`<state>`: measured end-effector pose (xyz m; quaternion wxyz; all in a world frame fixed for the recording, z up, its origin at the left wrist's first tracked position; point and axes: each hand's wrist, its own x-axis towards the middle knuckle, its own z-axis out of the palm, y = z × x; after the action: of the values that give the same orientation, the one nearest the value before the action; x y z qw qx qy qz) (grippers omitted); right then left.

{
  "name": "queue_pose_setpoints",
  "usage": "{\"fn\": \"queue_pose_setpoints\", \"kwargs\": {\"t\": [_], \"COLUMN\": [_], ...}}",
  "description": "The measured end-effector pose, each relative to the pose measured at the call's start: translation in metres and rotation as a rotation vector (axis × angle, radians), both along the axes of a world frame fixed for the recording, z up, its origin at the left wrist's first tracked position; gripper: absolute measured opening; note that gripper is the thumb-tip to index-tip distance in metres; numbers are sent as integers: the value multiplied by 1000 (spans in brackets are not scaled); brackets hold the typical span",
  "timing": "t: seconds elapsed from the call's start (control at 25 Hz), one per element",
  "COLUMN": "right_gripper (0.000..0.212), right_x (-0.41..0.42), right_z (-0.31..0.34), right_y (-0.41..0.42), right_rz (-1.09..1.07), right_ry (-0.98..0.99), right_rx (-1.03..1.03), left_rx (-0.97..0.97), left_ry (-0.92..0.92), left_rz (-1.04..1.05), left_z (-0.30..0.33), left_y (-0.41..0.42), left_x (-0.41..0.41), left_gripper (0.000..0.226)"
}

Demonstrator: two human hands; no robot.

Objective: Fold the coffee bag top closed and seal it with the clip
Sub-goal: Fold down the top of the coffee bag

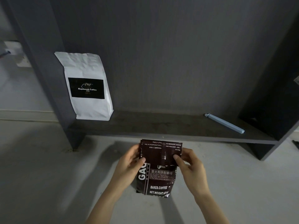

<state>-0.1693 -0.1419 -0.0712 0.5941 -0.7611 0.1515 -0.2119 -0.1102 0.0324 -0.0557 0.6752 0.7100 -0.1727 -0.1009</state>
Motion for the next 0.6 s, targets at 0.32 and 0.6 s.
{"fn": "queue_pose_setpoints", "kwargs": {"t": [0.32, 0.6], "right_gripper": [13, 16], "right_x": [1, 3], "right_z": [9, 4], "right_y": [-10, -11], "right_rz": [-53, -75], "right_ry": [-25, -32], "right_rx": [-89, -133], "left_rx": [78, 101], "left_ry": [-76, -82], "left_rz": [156, 201], "left_z": [-9, -14], "left_y": [-16, -26], "left_x": [4, 7], "left_gripper": [39, 36]}}
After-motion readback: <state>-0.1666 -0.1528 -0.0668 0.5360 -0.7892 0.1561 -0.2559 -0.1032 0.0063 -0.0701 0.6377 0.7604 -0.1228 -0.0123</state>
